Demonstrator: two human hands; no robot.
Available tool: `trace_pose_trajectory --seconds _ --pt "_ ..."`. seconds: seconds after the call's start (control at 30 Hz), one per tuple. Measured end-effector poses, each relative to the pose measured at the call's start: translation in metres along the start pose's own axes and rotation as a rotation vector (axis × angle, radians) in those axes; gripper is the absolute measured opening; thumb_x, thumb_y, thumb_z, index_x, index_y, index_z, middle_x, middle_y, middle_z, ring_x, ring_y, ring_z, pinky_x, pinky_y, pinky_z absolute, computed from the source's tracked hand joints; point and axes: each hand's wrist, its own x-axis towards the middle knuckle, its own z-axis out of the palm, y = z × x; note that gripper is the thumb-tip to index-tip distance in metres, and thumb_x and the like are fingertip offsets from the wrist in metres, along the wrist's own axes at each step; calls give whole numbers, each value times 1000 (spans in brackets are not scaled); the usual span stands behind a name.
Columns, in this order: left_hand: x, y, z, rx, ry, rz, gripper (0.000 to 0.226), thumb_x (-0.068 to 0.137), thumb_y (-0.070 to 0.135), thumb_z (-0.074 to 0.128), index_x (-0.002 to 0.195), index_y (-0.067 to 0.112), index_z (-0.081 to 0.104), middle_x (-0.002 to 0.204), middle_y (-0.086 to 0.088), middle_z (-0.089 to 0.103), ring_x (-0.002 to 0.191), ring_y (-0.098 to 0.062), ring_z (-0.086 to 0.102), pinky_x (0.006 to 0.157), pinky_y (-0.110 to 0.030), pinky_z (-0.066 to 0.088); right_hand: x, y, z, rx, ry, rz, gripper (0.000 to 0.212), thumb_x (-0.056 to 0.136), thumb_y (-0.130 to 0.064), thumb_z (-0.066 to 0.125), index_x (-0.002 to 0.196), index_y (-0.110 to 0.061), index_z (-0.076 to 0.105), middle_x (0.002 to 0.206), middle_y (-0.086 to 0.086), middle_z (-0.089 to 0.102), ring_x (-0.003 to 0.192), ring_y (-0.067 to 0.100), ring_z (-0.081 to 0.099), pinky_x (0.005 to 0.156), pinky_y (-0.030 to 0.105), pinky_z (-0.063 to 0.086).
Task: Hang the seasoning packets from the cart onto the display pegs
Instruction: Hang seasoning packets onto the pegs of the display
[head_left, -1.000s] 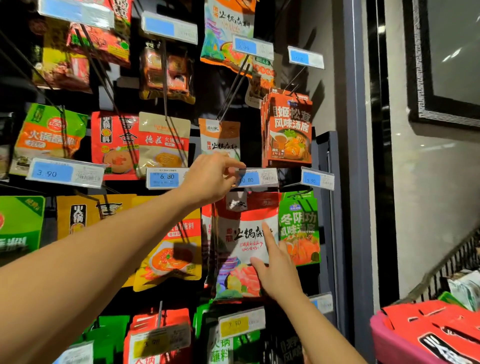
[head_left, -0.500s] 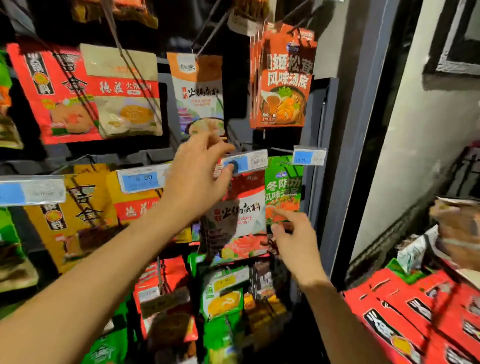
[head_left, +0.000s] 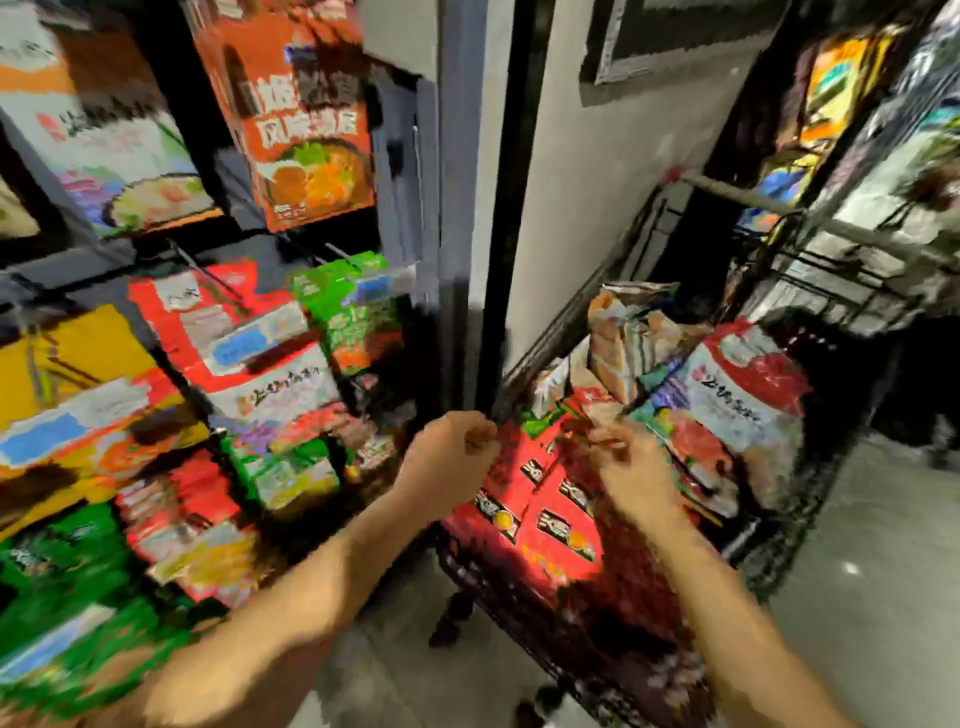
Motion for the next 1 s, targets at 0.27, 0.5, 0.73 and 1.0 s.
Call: trace_pose_trajectory --seconds 0.27,0.5,0.73,1.0 --pt "31 76 132 -138 -116 -116 13 85 34 73 93 24 69 73 14 62 80 -20 65 64 -22 44 37 104 -111 -421 160 56 35 88 -12 69 123 -9 66 117 22 63 108 44 61 89 48 50" --pt "99 153 201 -97 -7 -86 38 89 41 70 120 19 66 110 1 68 102 -20 64 85 -35 48 106 200 -141 -250 -71 187 48 94 -43 66 131 -14 58 106 13 67 103 36 65 87 46 53" --pt "122 181 196 -101 -312 -240 72 73 75 72 97 8 66 94 -21 64 89 -37 65 87 -55 53 102 197 -158 249 -24 287 55 88 -21 81 134 -20 51 106 -2 66 82 13 65 65 15 49" --pt "98 222 154 -518 -437 -165 15 96 40 69 84 32 72 78 2 44 75 -14 40 72 -22 40 93 176 -188 930 -136 544 52 88 -39 76 132 -16 62 114 4 74 91 19 75 73 31 60"
